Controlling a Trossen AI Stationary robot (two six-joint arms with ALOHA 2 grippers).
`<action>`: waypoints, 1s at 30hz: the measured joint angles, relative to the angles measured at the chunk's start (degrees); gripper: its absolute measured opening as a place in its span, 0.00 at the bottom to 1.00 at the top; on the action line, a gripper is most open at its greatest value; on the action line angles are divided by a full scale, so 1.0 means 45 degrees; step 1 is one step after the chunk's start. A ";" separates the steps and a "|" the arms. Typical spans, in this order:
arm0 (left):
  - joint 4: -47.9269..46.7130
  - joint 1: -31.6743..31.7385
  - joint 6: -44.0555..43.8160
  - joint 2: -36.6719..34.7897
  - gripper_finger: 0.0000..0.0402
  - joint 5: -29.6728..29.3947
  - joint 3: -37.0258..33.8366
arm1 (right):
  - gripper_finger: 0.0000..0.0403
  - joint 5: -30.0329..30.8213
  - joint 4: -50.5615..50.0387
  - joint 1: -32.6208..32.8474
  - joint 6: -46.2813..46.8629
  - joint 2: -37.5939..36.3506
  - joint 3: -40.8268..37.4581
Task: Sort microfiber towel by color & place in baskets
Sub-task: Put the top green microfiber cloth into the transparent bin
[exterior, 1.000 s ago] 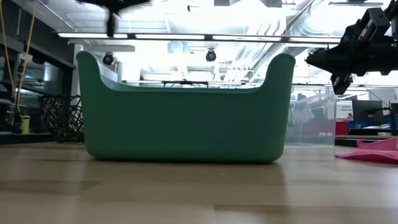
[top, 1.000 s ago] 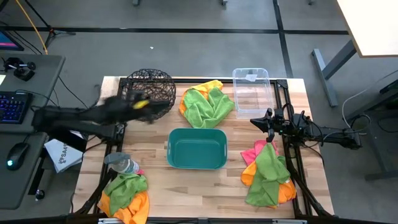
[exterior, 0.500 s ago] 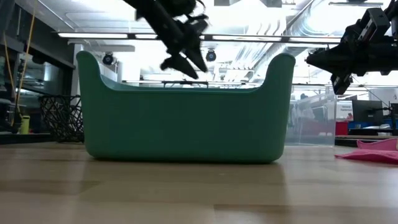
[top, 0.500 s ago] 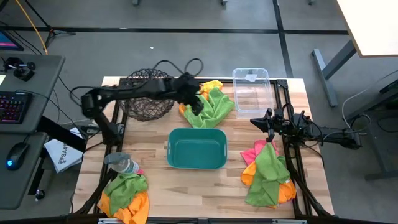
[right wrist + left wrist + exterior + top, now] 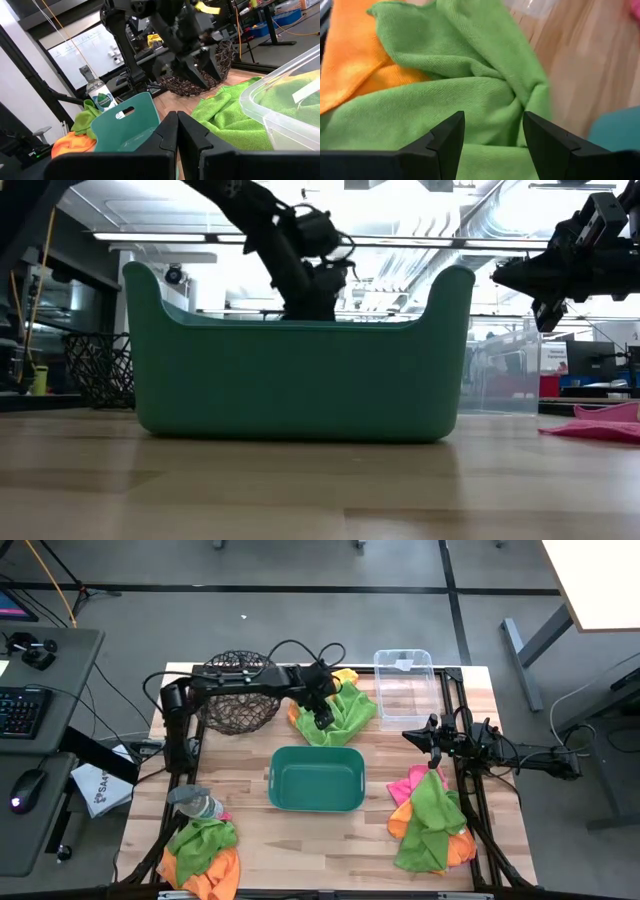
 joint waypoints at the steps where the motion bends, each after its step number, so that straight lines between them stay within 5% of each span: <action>1: -0.0035 0.0001 0.0265 0.0156 0.47 -0.0080 0.0000 | 0.00 0.0000 -0.0004 -0.0005 0.0000 0.0000 -0.0001; 19: 0.0374 0.0016 0.3582 0.1402 0.47 -0.2542 -0.0005 | 0.00 -0.0005 -0.0003 -0.0003 0.0000 0.0000 -0.0002; 30: 0.0543 0.0033 0.4669 0.2277 0.47 -0.1274 -0.0005 | 0.00 -0.0009 -0.0002 -0.0005 0.0000 0.0003 0.0001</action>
